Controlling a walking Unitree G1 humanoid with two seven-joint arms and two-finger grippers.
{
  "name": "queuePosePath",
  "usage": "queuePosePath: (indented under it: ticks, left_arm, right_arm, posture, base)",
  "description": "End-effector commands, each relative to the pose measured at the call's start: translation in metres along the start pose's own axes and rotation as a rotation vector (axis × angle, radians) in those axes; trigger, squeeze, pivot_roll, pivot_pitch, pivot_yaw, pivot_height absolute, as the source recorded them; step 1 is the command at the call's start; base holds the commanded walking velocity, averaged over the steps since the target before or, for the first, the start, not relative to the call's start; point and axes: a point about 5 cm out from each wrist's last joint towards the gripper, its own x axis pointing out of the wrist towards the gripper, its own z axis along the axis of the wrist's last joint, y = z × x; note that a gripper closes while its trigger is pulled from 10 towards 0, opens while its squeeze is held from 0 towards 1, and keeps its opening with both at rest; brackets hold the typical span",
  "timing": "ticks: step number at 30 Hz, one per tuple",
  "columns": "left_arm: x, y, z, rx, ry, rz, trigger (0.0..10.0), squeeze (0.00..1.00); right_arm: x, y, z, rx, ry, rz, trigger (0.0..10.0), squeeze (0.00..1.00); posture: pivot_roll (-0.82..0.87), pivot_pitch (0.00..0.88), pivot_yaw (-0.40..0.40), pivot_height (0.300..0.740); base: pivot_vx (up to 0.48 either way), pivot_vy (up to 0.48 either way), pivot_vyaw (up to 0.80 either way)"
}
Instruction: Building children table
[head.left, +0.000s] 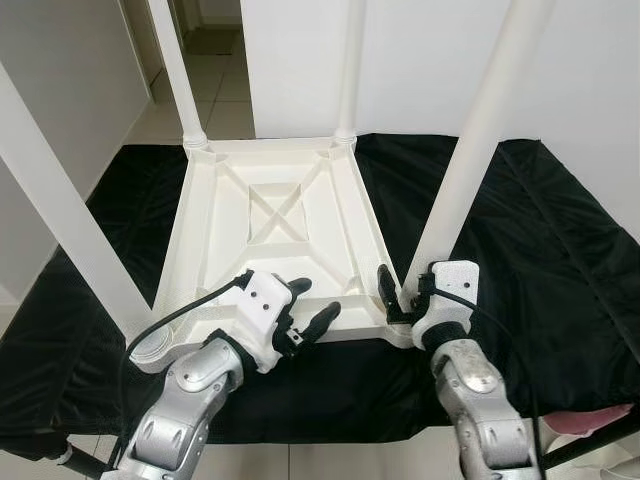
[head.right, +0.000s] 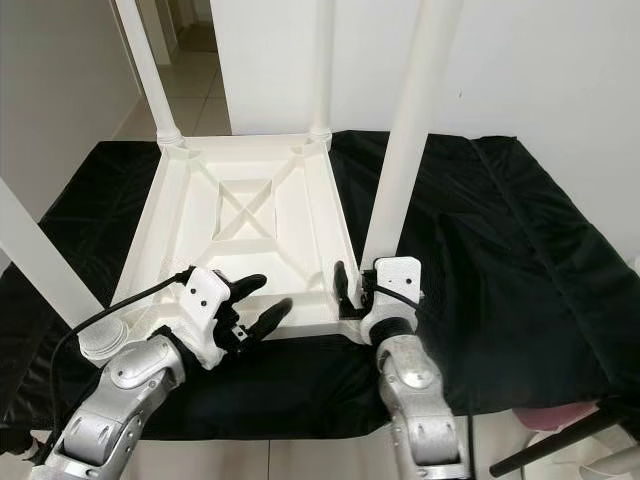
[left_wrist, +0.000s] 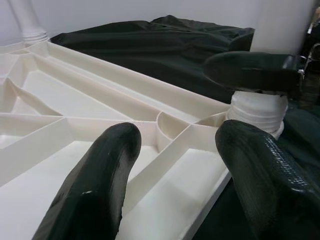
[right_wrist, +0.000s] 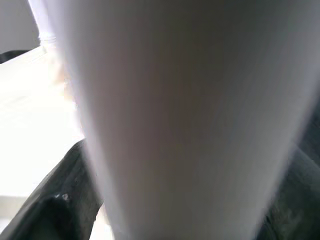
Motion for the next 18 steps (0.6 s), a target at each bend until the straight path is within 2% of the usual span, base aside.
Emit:
queuePosePath:
  ticks: [1, 2, 4, 7, 11, 14, 15, 18]
  left_arm:
    - [0.000, -0.003, -0.001, -0.001, 0.009, -0.045, 10.0, 0.00]
    - [0.000, -0.003, -0.001, -0.001, 0.009, -0.045, 10.0, 0.00]
    - [-0.003, -0.005, -0.004, 0.015, 0.025, -0.074, 10.0, 0.00]
    - [-0.003, -0.005, -0.004, 0.033, 0.031, -0.090, 10.0, 0.00]
    - [-0.004, -0.007, -0.004, 0.019, 0.031, -0.098, 10.0, 0.00]
    - [-0.005, -0.011, -0.008, 0.032, 0.049, -0.114, 10.0, 0.00]
    - [-0.006, -0.013, -0.013, 0.051, 0.069, -0.123, 10.0, 0.00]
    - [-0.007, -0.013, -0.016, 0.056, 0.082, -0.122, 10.0, 0.00]
  right_arm:
    - [0.002, -0.003, 0.000, -0.006, -0.010, 0.068, 10.0, 0.00]
    - [0.002, -0.003, 0.000, -0.006, -0.010, 0.068, 10.0, 0.00]
    - [0.005, -0.013, -0.004, -0.040, 0.004, 0.192, 10.0, 0.00]
    - [0.009, -0.017, -0.004, -0.057, 0.009, 0.258, 10.0, 0.00]
    - [0.011, -0.019, -0.004, -0.055, 0.016, 0.309, 10.0, 0.00]
    - [0.015, -0.023, -0.004, -0.088, 0.019, 0.381, 10.0, 0.00]
    - [0.019, -0.025, -0.006, -0.127, 0.027, 0.451, 10.0, 0.00]
    - [0.022, -0.024, -0.009, -0.128, 0.043, 0.523, 10.0, 0.00]
  posture:
    - [-0.06, 0.017, 0.030, 0.740]
    - [-0.06, 0.017, 0.030, 0.740]
    - [-0.06, 0.017, 0.030, 0.740]
    - [-0.06, 0.015, 0.029, 0.740]
    - [-0.05, 0.022, 0.027, 0.740]
    - [-0.05, 0.030, 0.026, 0.740]
    - [-0.05, 0.030, 0.021, 0.740]
    - [-0.04, 0.028, 0.017, 0.740]
  base:
    - [0.000, 0.000, 0.00]
    - [0.000, 0.000, 0.00]
    - [0.000, 0.000, 0.00]
    - [0.000, 0.000, 0.00]
    - [0.000, 0.000, 0.00]
    - [0.000, 0.000, 0.00]
    - [0.000, 0.000, 0.00]
    - [0.000, 0.000, 0.00]
